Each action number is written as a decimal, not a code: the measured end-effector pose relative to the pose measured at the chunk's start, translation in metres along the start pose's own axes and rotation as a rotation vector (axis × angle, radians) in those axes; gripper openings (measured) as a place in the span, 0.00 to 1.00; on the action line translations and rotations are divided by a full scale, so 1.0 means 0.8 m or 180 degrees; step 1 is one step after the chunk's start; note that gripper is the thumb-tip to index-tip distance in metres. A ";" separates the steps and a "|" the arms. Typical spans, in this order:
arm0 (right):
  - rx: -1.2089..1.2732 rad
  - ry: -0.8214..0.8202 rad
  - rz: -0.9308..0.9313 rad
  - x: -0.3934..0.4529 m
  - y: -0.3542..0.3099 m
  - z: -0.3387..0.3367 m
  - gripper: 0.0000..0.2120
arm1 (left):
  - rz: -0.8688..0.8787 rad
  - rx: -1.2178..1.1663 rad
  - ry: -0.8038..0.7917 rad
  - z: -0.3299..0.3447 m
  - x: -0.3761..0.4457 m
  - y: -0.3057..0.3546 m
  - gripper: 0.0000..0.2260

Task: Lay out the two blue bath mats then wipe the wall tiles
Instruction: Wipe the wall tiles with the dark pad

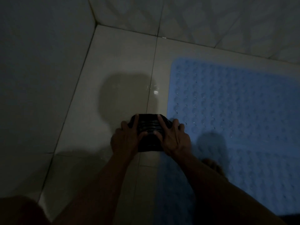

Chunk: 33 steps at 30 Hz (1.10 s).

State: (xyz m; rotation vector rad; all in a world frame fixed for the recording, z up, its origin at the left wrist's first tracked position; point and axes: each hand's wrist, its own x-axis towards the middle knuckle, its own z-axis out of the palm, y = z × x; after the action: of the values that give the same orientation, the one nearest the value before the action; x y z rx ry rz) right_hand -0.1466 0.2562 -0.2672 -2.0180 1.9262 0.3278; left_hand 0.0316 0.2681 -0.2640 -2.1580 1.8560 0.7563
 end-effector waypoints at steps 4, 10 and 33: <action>0.0106 0.0030 -0.0004 0.024 0.004 -0.008 0.33 | -0.0058 0.0062 -0.0060 -0.012 0.027 0.008 0.35; 0.0360 -0.0027 -0.0022 0.065 0.016 -0.020 0.33 | -0.0111 0.0420 0.0033 -0.037 0.064 0.024 0.35; 0.1045 -0.0482 -0.0405 0.209 0.053 -0.081 0.34 | -0.0505 0.1394 -0.0014 -0.102 0.180 0.104 0.42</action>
State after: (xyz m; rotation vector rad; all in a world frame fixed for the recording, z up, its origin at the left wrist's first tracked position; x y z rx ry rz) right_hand -0.1832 0.0759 -0.2754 -1.8320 1.6309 0.1188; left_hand -0.0163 0.0893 -0.2510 -1.9807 1.6346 0.2862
